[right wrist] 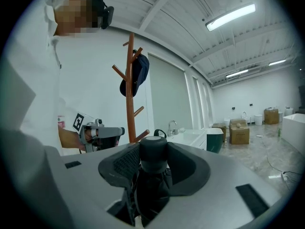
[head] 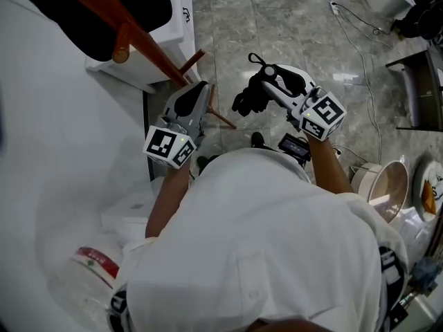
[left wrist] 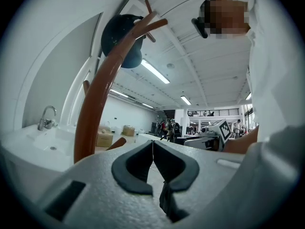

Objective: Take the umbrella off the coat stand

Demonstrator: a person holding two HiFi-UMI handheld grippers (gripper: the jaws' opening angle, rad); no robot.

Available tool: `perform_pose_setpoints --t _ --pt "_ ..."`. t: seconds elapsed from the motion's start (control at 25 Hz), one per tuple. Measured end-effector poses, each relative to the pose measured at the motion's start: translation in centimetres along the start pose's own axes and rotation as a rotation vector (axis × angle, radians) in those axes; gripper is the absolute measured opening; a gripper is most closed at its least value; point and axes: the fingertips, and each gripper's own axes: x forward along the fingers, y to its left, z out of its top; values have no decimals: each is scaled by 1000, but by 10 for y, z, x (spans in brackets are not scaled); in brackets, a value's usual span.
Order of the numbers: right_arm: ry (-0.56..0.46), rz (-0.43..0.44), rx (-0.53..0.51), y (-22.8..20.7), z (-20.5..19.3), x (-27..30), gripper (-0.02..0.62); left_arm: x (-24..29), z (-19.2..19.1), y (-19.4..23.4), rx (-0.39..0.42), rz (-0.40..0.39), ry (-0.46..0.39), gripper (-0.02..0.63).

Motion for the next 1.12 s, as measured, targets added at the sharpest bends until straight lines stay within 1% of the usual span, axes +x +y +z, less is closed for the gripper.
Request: perform_pose_setpoints --t 0.16,0.36,0.52,0.72,0.8,0.96,1.12 --pt "14 -37 8 -5 -10 -17 181 11 -4 -17 -22 -41 12 17" --pt "0 -81 52 -11 -21 -31 181 23 -16 -27 -36 -102 26 17" --pt "-5 -84 44 -26 -11 -58 181 56 -10 -48 -46 -144 41 17" --pt "-22 -91 53 -45 18 -122 181 96 13 -105 -48 -195 61 17" --pt "-27 -104 49 -48 15 -128 181 101 7 -107 -57 -212 62 17" --pt "-33 -147 48 -54 -1 -126 181 108 -20 -97 -62 -272 68 17" --pt "-59 -159 72 -58 -8 -128 181 117 -33 -95 -69 -315 71 17"
